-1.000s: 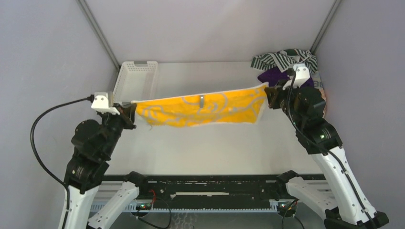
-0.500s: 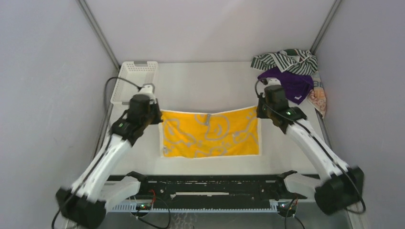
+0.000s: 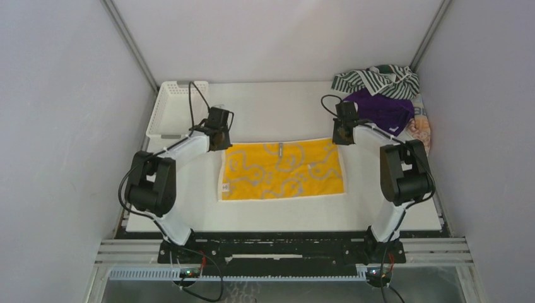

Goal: Roll the towels
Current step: Flatten out the towel at the center of the board.

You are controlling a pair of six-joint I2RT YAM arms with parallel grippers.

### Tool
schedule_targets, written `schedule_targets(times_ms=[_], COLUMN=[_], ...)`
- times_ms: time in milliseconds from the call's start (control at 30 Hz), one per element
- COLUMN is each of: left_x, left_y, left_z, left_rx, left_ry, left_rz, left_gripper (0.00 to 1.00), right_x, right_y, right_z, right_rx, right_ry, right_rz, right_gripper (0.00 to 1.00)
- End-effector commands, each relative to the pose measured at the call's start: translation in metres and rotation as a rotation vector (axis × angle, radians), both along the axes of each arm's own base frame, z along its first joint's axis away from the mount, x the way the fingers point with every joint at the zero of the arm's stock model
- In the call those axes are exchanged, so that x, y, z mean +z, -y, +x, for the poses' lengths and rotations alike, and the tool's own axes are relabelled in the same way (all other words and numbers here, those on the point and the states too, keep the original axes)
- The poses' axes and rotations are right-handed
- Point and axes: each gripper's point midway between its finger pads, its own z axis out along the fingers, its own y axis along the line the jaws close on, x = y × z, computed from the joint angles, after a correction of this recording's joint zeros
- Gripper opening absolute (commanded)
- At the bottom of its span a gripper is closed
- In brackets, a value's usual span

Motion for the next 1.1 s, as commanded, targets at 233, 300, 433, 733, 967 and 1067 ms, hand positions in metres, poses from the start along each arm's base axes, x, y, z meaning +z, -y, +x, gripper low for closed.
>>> schedule_targets(times_ms=[233, 300, 433, 733, 967, 1067], left_x=[0.025, 0.024, 0.039, 0.119, 0.093, 0.072], left_y=[-0.010, -0.012, -0.020, -0.002, 0.024, 0.026], left_z=[0.076, 0.084, 0.097, 0.073, -0.007, -0.034], left_rx=[0.033, 0.038, 0.055, 0.010, -0.046, -0.058], left_ry=[0.102, 0.098, 0.122, 0.249, 0.182, 0.157], left_rz=[0.022, 0.025, 0.025, -0.077, -0.267, -0.301], left_gripper=[0.00, 0.09, 0.38, 0.59, 0.62, 0.62], right_x=[0.014, 0.011, 0.020, 0.084, 0.081, 0.072], right_y=[0.000, 0.002, 0.007, -0.003, -0.032, -0.043], right_z=[0.071, 0.078, 0.088, 0.063, -0.004, -0.030], right_rx=[0.019, 0.013, 0.012, 0.038, 0.094, 0.125], right_ry=[0.025, 0.001, 0.004, 0.110, 0.098, 0.095], right_rz=[0.028, 0.022, -0.008, 0.016, 0.223, 0.321], right_gripper=[0.00, 0.04, 0.23, 0.48, 0.52, 0.53])
